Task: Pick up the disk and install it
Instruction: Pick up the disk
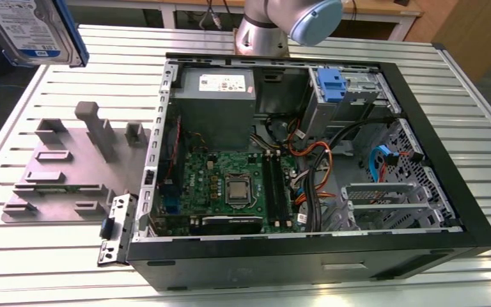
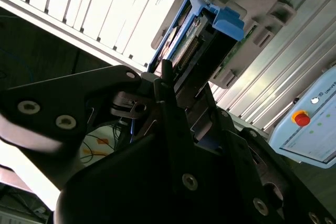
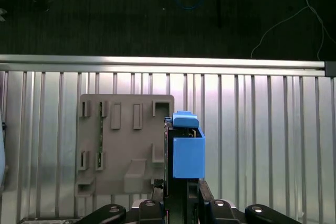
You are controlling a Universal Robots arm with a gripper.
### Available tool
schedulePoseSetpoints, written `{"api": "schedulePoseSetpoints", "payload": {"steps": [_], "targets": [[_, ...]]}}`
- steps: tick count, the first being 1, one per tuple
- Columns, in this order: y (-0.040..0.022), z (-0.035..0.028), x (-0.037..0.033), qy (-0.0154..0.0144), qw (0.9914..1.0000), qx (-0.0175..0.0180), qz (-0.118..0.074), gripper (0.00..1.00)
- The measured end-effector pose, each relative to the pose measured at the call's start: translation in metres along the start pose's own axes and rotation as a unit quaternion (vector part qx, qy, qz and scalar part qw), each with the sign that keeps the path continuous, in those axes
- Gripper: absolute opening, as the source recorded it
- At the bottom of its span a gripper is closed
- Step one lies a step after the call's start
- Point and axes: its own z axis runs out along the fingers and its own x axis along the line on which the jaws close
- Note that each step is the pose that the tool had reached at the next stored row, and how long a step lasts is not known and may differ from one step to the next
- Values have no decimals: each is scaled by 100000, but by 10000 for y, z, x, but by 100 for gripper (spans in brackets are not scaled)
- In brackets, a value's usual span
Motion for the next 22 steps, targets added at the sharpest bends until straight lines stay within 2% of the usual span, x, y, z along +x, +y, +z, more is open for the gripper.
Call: {"api": "schedulePoseSetpoints", "payload": {"steps": [3,22], "targets": [[-28,-1,0,-1,100000,1,-1,35],[-24,-103,-7,2,100000,-5,2,35]]}}
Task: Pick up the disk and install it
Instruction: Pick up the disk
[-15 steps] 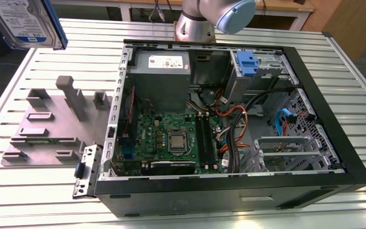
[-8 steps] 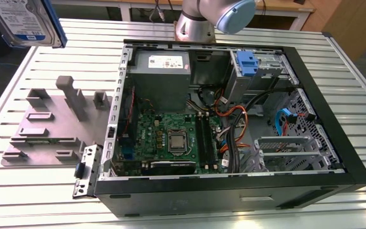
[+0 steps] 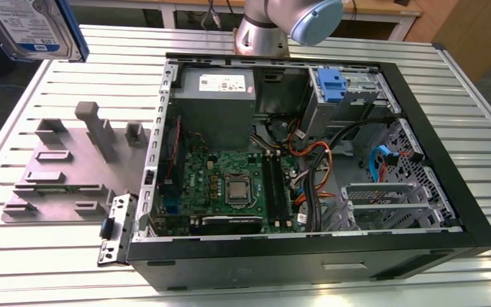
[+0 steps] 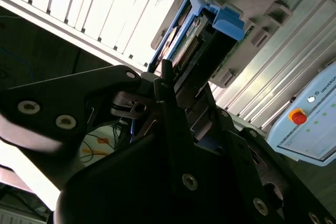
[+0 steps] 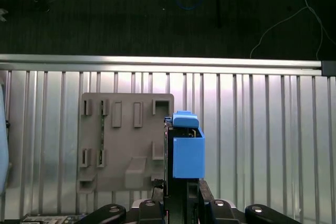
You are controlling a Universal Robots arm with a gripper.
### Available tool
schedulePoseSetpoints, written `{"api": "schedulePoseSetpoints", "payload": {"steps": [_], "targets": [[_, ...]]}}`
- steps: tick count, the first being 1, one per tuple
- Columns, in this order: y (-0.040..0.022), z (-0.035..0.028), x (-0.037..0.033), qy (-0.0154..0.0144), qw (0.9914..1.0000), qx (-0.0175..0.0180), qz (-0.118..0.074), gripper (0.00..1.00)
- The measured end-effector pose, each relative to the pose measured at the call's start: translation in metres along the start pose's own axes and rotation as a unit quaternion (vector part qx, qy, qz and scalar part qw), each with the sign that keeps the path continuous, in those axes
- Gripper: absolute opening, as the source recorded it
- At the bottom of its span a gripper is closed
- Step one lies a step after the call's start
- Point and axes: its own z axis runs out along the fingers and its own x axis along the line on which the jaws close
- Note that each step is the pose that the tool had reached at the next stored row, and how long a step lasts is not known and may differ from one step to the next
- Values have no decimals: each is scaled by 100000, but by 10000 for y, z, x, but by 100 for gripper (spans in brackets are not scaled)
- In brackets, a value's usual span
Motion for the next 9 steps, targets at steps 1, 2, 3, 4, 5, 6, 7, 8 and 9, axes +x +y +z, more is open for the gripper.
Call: {"api": "schedulePoseSetpoints", "payload": {"steps": [1,2,3,4,5,6,7,8,9], "targets": [[0,-3,0,1,100000,-2,0,35],[0,-2,0,-2,100000,5,-1,35],[0,-3,0,-3,100000,7,0,35],[0,-3,0,-23,100000,9,-3,35],[0,-5,-1,-42,100000,-4,-1,35],[0,-5,0,-47,100000,-2,-1,35],[0,-4,0,-52,100000,1,-1,35],[-3,-4,0,-57,100000,7,-4,35],[-9,-5,0,-52,100000,1,-10,35]]}}
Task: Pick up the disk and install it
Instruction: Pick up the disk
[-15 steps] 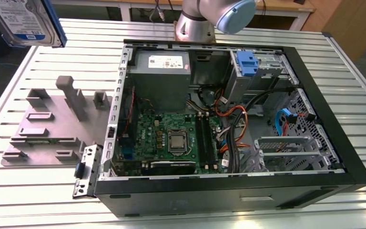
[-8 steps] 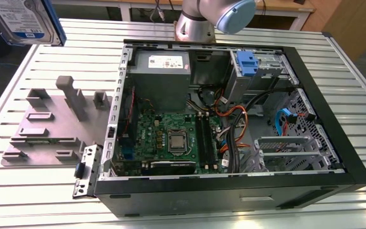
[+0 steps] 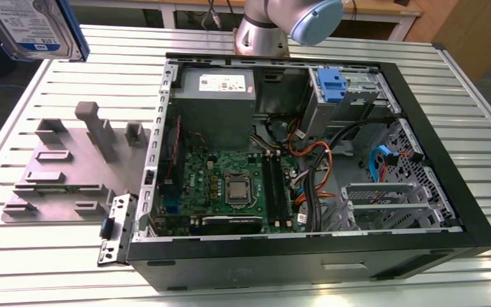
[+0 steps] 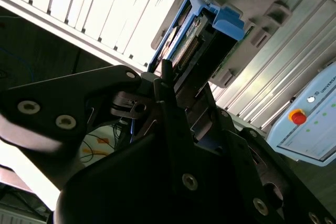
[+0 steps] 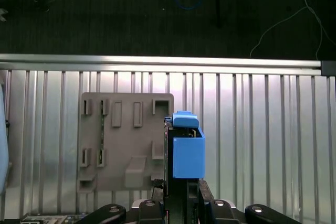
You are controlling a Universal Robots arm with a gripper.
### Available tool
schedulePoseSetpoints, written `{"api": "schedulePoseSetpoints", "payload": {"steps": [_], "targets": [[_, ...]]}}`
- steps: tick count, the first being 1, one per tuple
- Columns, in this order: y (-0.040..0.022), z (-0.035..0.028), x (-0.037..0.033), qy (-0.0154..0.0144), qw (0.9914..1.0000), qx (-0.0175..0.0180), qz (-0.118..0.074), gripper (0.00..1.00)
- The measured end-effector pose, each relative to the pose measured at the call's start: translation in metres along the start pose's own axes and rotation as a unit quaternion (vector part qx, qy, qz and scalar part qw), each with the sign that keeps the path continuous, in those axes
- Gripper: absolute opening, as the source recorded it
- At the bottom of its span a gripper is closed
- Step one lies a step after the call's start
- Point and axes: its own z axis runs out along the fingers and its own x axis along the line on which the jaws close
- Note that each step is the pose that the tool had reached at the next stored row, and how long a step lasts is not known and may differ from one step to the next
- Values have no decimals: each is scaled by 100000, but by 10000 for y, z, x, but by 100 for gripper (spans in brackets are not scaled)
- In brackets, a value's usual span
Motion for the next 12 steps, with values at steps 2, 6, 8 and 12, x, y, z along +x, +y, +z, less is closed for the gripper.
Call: {"api": "schedulePoseSetpoints", "payload": {"steps": [2,6,8,12], "targets": [[-17,-1,0,0,100000,1,5,35],[-72,-3,-1,2,100000,-2,7,35],[-108,-4,-1,1,100000,0,10,35],[-192,-7,-2,-4,100000,6,7,35]]}}
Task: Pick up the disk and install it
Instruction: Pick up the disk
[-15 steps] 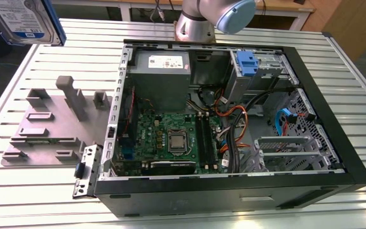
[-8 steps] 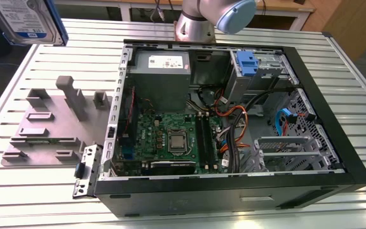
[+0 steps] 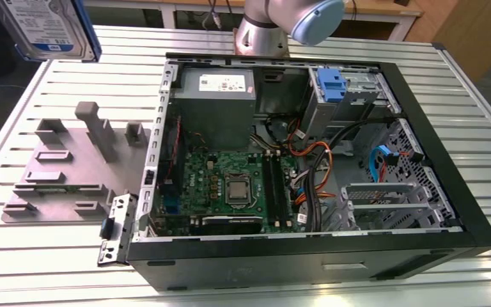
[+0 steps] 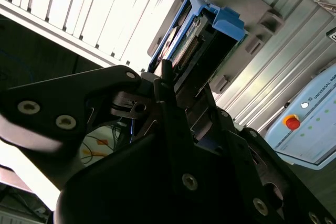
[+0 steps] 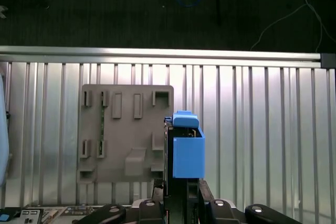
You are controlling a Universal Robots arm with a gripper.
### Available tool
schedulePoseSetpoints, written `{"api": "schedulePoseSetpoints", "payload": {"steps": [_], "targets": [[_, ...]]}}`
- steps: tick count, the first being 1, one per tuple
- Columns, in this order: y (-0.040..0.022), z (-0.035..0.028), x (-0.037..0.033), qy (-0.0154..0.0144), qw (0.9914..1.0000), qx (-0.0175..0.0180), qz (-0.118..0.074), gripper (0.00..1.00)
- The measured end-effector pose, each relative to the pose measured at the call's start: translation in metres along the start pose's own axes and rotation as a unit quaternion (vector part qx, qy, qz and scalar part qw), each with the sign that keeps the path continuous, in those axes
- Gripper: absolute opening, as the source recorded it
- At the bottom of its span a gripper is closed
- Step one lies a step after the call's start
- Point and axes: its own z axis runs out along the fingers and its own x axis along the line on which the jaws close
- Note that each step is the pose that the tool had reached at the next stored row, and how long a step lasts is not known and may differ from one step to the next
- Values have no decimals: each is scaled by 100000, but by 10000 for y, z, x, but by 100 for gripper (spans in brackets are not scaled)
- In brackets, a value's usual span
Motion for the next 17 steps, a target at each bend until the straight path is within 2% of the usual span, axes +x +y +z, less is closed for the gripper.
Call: {"api": "schedulePoseSetpoints", "payload": {"steps": [3,6,13,17], "targets": [[-59,-3,0,5,100000,-7,-2,35],[-93,-5,-1,4,100000,-4,-3,35],[-103,-5,-1,3,100000,-5,-2,35],[-147,-7,-1,3,100000,-4,-1,35]]}}
